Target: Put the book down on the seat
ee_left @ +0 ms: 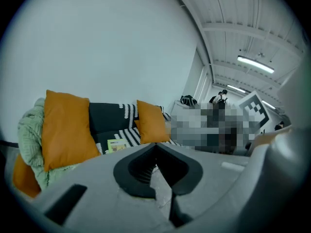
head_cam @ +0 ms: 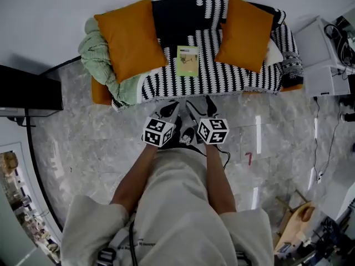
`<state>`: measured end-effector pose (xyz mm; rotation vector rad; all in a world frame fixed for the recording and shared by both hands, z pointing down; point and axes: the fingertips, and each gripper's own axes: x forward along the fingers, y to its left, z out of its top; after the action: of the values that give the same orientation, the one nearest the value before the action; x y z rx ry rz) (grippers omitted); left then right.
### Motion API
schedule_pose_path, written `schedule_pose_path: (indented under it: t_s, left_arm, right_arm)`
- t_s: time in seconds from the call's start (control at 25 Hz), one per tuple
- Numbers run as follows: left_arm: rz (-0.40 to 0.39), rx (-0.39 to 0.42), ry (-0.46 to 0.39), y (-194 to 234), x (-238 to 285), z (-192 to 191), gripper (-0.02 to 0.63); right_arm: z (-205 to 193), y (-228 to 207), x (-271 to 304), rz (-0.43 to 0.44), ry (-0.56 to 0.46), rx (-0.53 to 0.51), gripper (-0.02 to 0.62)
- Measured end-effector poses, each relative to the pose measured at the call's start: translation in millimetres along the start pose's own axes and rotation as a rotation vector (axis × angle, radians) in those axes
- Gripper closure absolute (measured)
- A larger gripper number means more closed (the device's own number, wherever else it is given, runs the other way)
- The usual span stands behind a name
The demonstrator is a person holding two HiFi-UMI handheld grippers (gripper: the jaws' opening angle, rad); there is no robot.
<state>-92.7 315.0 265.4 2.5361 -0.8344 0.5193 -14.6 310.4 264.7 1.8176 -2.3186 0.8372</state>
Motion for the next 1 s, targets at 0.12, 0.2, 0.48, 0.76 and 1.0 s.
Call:
schedule_pose_path:
  t_s: [0.12,0.2,0.48,0.76,1.0]
  left_arm:
    - [0.006,0.000,0.008,-1.0,-7.3,-13.8,0.597]
    - [0.013,-0.003,0.015,0.3,-11.6,-22.7,0.597]
    - [-0.010,0.079,0.059,8.6,-4.2,-23.3,0.597]
    - [-0.061,0.157,0.097,40.7,-4.6,0.7,0.597]
    - [-0.088,0.173,0.103,81.0,-12.6,10.5,0.597]
  right_arm:
    - [-10.3,-6.5,-9.1,-0.071,0.015,-0.043,0.193]
    - [-20.5,-10.2,-14.5,-0.111,0.033,-0.053,0.193]
    - [-29.1,-5.1,-3.7,-0.116,0.067,-0.021,0.193]
    - [-18.4,14.2,24.1,-0.175,0.051,-0.006,0.206]
    - [-14.8,40.1,54.0,-0.205,0.042,-0.024,0.221]
